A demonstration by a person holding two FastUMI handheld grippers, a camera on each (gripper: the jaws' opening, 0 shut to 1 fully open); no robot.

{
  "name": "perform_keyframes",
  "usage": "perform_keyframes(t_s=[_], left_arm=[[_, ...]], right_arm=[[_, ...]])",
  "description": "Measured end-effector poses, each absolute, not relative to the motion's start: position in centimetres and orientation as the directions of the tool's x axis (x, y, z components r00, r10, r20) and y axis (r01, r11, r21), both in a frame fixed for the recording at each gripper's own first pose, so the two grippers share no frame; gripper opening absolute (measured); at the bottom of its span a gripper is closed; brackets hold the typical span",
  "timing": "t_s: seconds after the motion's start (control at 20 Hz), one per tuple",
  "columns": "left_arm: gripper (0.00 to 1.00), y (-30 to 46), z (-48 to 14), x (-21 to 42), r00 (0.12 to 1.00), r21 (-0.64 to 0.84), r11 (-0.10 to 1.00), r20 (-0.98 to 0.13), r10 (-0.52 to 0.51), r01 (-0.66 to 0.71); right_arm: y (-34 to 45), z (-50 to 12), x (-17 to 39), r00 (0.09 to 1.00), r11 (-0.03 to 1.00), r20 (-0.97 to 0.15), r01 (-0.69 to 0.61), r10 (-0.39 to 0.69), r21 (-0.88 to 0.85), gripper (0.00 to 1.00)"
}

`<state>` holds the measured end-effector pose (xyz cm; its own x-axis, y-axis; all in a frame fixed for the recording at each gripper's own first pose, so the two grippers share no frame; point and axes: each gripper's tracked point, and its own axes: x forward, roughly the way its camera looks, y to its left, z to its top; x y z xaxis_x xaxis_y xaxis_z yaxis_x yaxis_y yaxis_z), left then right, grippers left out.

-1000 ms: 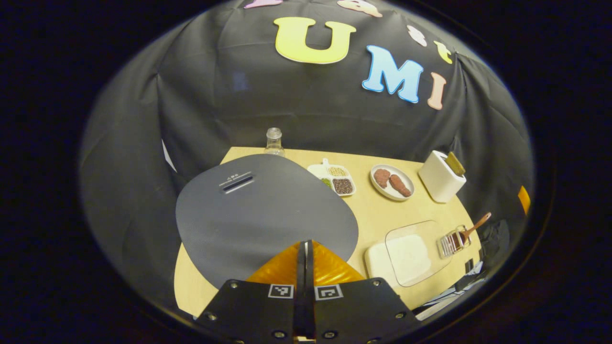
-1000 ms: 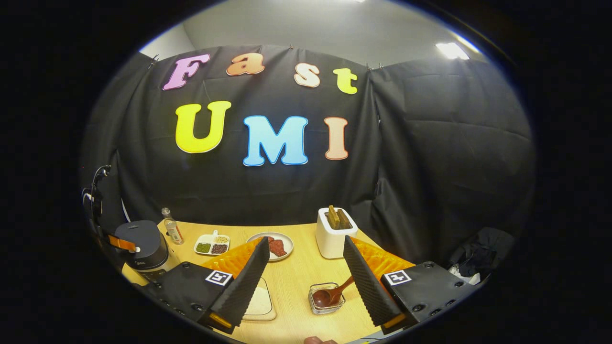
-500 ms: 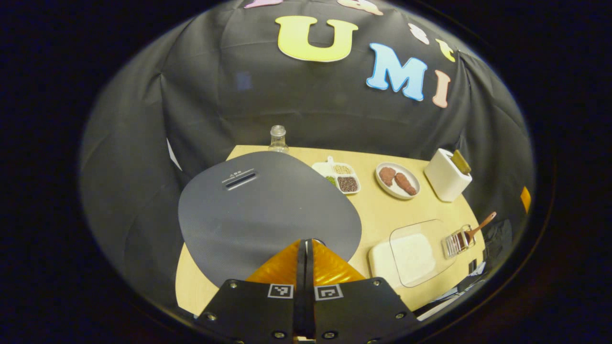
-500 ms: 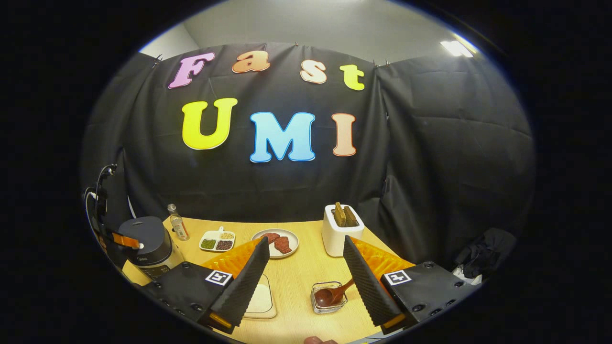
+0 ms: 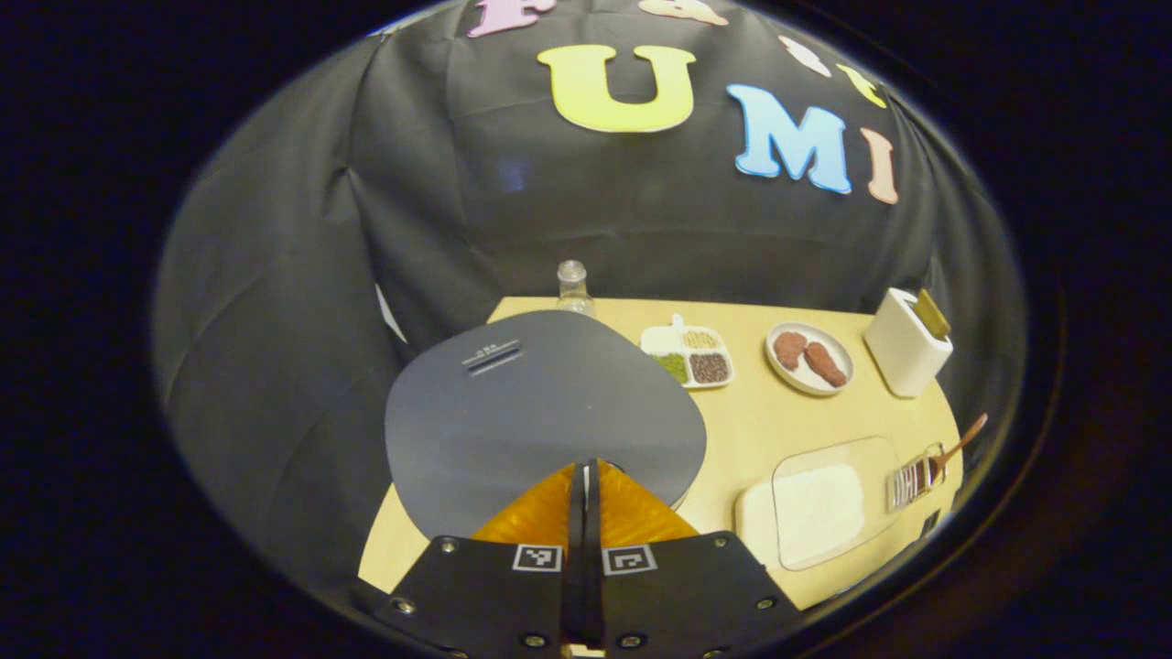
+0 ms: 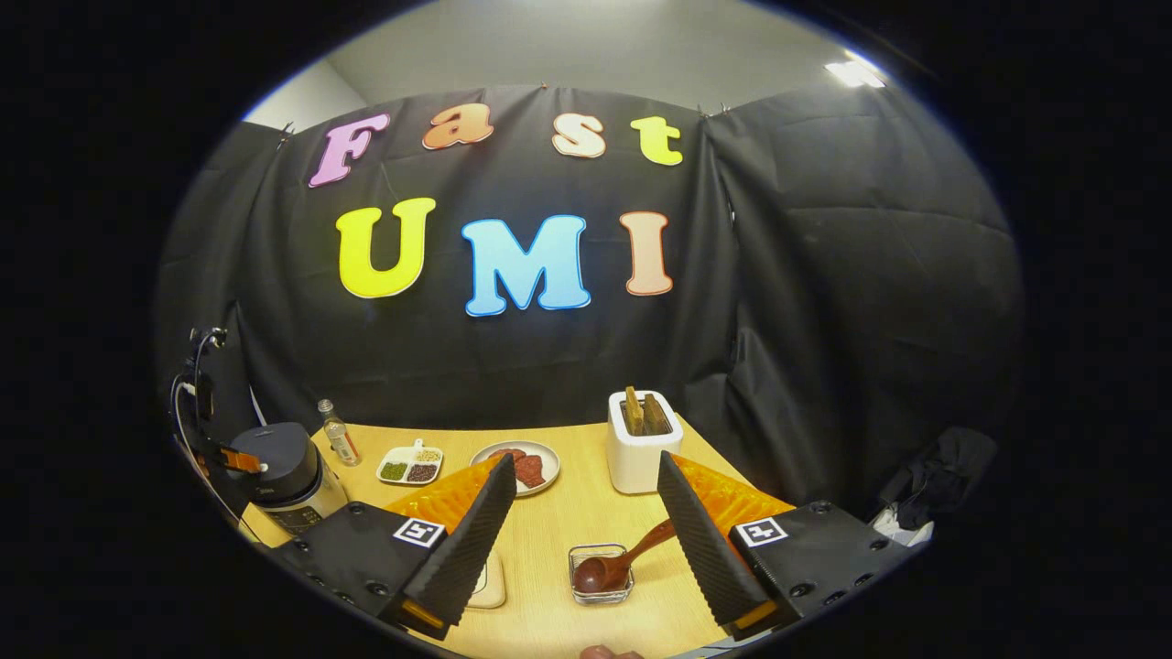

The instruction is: Close the left gripper, press the button to open the rice cooker; take a wooden spoon from the chopstick holder with the right hand, scoop a spoonful of rice and pour it into the rice cooker, then put the wooden spoon back into the chopstick holder.

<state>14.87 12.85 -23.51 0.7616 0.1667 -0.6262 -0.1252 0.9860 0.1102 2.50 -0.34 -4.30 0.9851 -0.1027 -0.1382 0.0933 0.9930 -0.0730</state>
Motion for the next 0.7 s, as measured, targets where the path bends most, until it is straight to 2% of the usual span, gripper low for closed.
perform_keyframes(t_s=[0.05,0.15,0.2,0.25,0.3,0.35,0.5,0.55,0.6,0.7], left_arm=[[0.02,13.1,-21.1,15.4,0.795,0.134,0.979,-0.571,0.205,-0.156],[0.02,13.6,-15.3,15.8,0.858,0.183,0.959,-0.433,0.276,-0.216],[0.02,13.3,-12.2,15.7,0.885,0.192,0.953,-0.364,0.291,-0.234],[0.02,12.6,-9.8,15.3,0.907,0.181,0.955,-0.311,0.284,-0.237],[0.0,11.5,-7.9,14.4,0.921,0.162,0.956,-0.269,0.281,-0.244],[0.0,11.0,-6.3,13.9,0.93,0.142,0.955,-0.228,0.288,-0.261],[0.0,9.7,-3.3,10.7,0.948,0.102,0.953,-0.117,0.296,-0.285],[0.0,9.2,-2.7,9.7,0.95,0.092,0.952,-0.092,0.299,-0.291],[0.0,8.5,-2.8,8.5,0.951,0.083,0.952,-0.073,0.299,-0.293],[0.01,6.5,-2.9,6.4,0.96,0.073,0.959,-0.046,0.277,-0.273]], right_arm=[[-0.9,-4.4,2.6,0.984,0.993,-0.143,0.094,-0.102,-0.067,0.96],[-1.8,-4.3,2.5,0.986,0.994,-0.141,0.084,-0.093,-0.064,0.99],[-2.2,-4.2,2.6,0.987,0.995,-0.137,0.075,-0.084,-0.07,0.94],[-2.3,-4.1,2.7,0.989,0.996,-0.131,0.061,-0.07,-0.072,0.97],[-2.5,-4.1,2.7,0.99,0.996,-0.128,0.048,-0.057,-0.071,0.93],[-2.7,-4.1,2.9,0.991,0.997,-0.13,0.036,-0.045,-0.066,0.93],[-3.2,-4.8,3.2,0.989,0.999,-0.149,0.003,-0.007,-0.032,0.93],[-3.7,-5.0,3.3,0.988,1.0,-0.156,-0.003,-0.001,-0.026,0.93],[-4.2,-5.3,3.3,0.987,1.0,-0.159,-0.01,0.006,-0.021,0.98],[-5.2,-6.1,3.4,0.987,1.0,-0.161,-0.021,0.018,-0.015,0.98]])
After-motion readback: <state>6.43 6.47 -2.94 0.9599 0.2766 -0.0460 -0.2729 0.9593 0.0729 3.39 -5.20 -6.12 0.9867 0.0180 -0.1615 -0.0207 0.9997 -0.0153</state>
